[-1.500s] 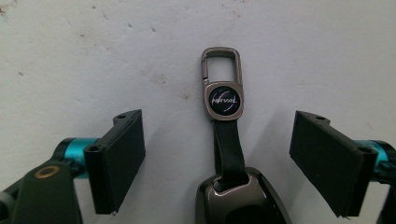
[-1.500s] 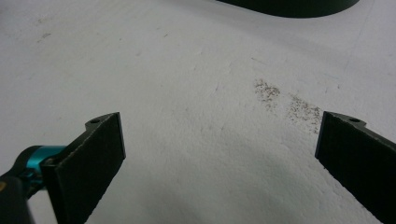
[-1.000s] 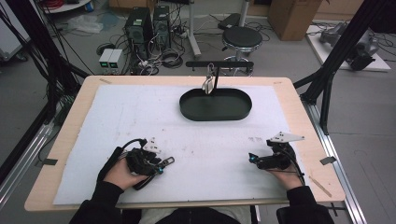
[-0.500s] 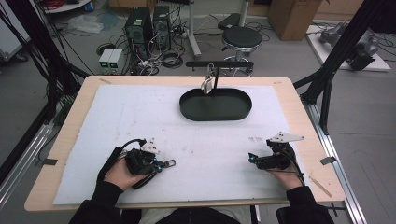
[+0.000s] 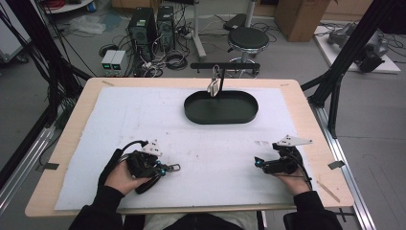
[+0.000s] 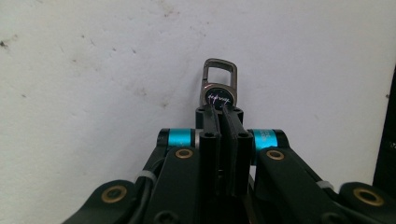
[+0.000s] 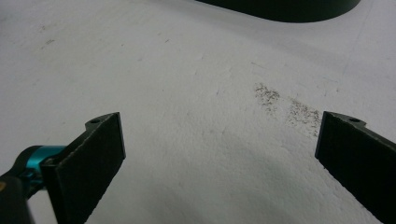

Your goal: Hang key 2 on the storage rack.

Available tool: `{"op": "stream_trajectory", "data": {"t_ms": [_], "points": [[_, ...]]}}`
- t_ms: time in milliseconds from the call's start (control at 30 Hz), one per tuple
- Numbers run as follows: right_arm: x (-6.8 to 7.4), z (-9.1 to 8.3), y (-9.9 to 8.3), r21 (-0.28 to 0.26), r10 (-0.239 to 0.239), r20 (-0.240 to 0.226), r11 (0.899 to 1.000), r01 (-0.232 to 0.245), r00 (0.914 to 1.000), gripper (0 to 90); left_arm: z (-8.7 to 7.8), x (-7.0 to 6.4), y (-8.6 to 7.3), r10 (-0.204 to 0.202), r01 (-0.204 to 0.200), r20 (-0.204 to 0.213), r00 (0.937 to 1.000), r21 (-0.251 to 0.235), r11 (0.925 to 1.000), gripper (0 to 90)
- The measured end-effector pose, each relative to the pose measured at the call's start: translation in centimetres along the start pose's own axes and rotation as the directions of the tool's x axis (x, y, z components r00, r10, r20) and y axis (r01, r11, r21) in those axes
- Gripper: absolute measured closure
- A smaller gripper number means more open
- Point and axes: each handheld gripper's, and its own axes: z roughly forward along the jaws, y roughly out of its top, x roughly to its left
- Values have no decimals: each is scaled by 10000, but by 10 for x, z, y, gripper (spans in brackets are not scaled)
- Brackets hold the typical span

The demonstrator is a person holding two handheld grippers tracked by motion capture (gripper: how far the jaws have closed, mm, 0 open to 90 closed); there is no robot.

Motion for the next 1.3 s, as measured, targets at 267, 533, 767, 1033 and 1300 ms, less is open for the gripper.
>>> {"op": "stream_trajectory", "data": {"t_ms": [267,533,767,1033,1300], "points": [[-1,-1,0,-150,35,-26,9999,-35,10000,8,-13,3,8,-92,80,-238,9997,-506,9987,853],[-1,-2,2,-302,2,-64,9995,-4,10000,8,-23,15,26,-114,29,-836,9964,-1017,9948,852],[-2,-3,2,-550,19,-166,9985,-28,9999,8,-25,30,41,-248,179,-484,9985,-1380,9903,851],[-5,-4,1,-682,298,-102,9972,-304,9995,8,-32,42,62,-177,49,-804,9966,-1564,9877,852],[-5,-3,1,-724,181,-159,9972,-192,9997,8,-42,59,85,53,-227,-1151,9933,-1503,9884,853]]}}
